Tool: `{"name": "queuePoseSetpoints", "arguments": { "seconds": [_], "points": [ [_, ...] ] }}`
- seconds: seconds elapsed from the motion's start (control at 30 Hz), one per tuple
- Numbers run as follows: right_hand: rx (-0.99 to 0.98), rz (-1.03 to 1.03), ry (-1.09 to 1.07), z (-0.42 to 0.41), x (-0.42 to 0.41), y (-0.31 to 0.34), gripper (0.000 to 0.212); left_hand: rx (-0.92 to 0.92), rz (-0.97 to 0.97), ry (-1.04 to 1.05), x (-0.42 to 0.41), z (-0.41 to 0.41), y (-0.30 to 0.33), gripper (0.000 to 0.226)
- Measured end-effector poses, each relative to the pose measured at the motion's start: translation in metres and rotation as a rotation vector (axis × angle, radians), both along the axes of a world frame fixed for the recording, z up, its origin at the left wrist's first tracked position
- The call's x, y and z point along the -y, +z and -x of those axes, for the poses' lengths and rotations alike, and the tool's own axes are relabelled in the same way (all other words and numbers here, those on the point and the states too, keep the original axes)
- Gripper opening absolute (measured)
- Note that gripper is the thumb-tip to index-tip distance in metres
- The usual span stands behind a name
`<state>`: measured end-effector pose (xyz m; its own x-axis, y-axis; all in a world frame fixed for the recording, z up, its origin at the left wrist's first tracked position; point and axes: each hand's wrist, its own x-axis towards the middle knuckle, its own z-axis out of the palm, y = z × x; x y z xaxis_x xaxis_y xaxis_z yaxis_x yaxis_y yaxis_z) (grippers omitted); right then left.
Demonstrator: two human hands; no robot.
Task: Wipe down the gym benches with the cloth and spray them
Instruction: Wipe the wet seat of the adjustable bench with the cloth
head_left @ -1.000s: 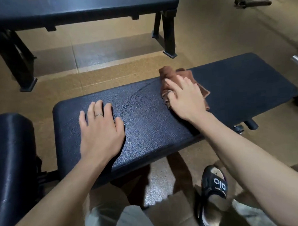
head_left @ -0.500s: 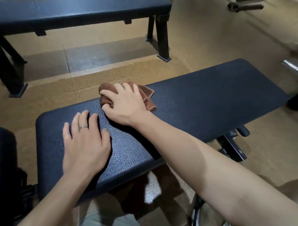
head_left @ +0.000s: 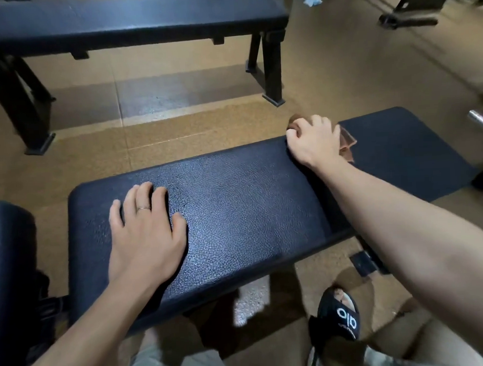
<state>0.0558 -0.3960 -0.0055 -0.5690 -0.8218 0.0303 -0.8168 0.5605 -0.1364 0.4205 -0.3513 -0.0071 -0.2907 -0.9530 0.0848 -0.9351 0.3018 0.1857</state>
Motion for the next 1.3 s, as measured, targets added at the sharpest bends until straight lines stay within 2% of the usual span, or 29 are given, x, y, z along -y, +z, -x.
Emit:
{"name": "queuePoseSetpoints", "arguments": {
  "seconds": [0.07, 0.23, 0.3, 0.37, 0.4, 0.5, 0.57, 0.63, 0.7, 0.9, 1.0, 1.07, 1.2, 1.3],
  "points": [
    [-0.018, -0.032, 0.052, -0.046, 0.006, -0.001, 0.055, -0.001, -0.005, -0.003, 0.000, 0.001, 0.000, 0.057],
    [0.063, 0.009, 0.408, -0.191, 0.009, 0.000, 0.049, -0.001, -0.004, 0.001, 0.000, 0.001, -0.002, 0.059],
    [0.113, 0.024, 0.498, -0.195, 0.008, 0.003, 0.049, 0.003, -0.002, -0.003, 0.001, -0.001, -0.002, 0.059],
    [0.096, 0.041, 0.567, -0.156, 0.003, 0.004, 0.051, -0.001, -0.002, -0.004, 0.001, -0.001, -0.002, 0.060],
    [0.071, 0.049, 0.543, -0.127, 0.000, 0.003, 0.051, 0.000, -0.002, -0.008, 0.001, -0.001, -0.002, 0.060],
    [0.016, 0.077, 0.284, -0.022, -0.015, 0.000, 0.052, 0.002, -0.008, -0.018, -0.001, -0.003, -0.002, 0.061],
    [0.001, 0.076, 0.155, 0.018, -0.026, -0.002, 0.055, 0.000, -0.004, -0.016, -0.001, -0.002, -0.001, 0.059],
    [-0.007, 0.060, 0.065, 0.008, -0.026, -0.006, 0.056, 0.001, -0.001, -0.010, -0.001, -0.001, -0.001, 0.058],
    [-0.005, 0.043, 0.041, -0.034, -0.027, -0.006, 0.060, 0.012, 0.008, -0.010, -0.001, 0.000, -0.002, 0.057],
    [0.079, 0.149, 0.424, -0.209, -0.106, -0.004, 0.059, 0.011, 0.008, -0.007, -0.002, 0.000, -0.001, 0.060],
    [0.115, 0.155, 0.497, -0.205, -0.137, -0.002, 0.060, 0.008, 0.005, -0.015, -0.002, -0.002, -0.001, 0.060],
    [0.056, 0.144, 0.433, -0.164, -0.149, -0.003, 0.060, 0.003, 0.011, -0.026, -0.003, -0.003, -0.001, 0.059],
    [-0.034, 0.112, 0.097, -0.084, -0.177, -0.004, 0.060, -0.011, 0.026, -0.034, -0.003, -0.003, -0.002, 0.056],
    [-0.041, 0.157, -0.125, -0.114, -0.174, -0.006, 0.061, -0.013, 0.026, -0.041, -0.003, -0.003, -0.004, 0.056]
  ]
}}
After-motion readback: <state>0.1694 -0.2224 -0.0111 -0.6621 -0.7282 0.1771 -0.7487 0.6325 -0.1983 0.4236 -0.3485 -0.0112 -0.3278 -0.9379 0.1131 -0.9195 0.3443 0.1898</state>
